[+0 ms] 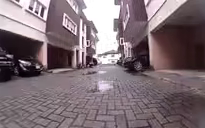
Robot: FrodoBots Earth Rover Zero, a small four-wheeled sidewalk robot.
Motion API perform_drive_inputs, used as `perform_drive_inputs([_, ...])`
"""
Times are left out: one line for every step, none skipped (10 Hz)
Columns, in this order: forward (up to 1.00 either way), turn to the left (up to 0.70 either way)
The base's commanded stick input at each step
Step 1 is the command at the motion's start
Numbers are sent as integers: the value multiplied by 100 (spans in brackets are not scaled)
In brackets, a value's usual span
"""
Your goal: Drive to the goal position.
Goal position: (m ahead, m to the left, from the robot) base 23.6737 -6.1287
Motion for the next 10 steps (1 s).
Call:
perform_drive_inputs([50, 0])
perform_drive_inputs([50, 0])
perform_drive_inputs([50, 0])
perform_drive_inputs([50, 0])
perform_drive_inputs([50, 0])
perform_drive_inputs([50, 0])
perform_drive_inputs([50, 0])
perform_drive_inputs([50, 0])
perform_drive_inputs([50, 0])
perform_drive_inputs([50, 0])
